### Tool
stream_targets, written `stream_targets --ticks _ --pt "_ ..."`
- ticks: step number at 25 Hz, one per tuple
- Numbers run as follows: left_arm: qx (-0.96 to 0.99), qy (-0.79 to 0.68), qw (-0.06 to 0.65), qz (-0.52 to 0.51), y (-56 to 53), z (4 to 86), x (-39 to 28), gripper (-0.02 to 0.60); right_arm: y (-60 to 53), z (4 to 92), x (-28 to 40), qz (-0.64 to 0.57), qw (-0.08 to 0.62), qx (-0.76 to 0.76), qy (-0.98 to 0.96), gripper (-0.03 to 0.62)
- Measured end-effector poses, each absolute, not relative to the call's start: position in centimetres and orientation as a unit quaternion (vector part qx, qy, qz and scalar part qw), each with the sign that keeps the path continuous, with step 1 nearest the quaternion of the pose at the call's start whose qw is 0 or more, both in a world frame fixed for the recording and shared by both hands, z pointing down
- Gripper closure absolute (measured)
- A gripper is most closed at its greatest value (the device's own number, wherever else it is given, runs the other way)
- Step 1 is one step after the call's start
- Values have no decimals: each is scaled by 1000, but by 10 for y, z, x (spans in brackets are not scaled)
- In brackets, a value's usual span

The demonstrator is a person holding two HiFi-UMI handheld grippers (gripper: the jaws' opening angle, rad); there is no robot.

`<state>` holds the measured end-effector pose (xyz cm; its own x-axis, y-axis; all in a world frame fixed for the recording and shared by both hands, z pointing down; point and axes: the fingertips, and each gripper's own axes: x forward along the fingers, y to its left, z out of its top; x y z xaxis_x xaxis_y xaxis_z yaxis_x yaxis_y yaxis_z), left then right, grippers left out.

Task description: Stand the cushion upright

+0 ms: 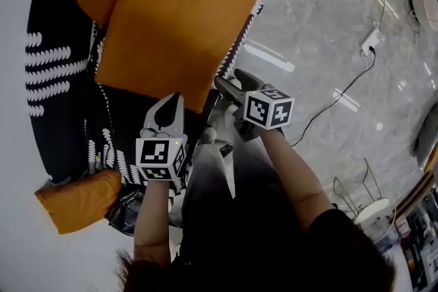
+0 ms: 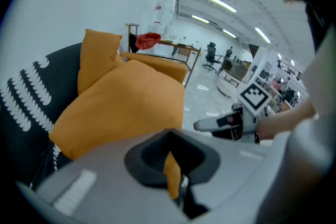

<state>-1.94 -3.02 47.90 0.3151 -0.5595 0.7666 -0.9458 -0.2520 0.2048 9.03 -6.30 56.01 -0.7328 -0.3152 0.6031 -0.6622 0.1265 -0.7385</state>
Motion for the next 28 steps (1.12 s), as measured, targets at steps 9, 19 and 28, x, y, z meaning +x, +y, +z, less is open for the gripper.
stream_targets --ticks 9,19,28 --pt "728 -510 322 327 -46 505 -30 571 -81 591 71 602 126 322 -720 288" --pt "705 -520 342 341 -43 524 -27 571 -75 606 69 630 82 301 -711 208" --pt "695 -517 356 351 -42 545 -20 571 -86 617 61 643 41 291 -707 145"
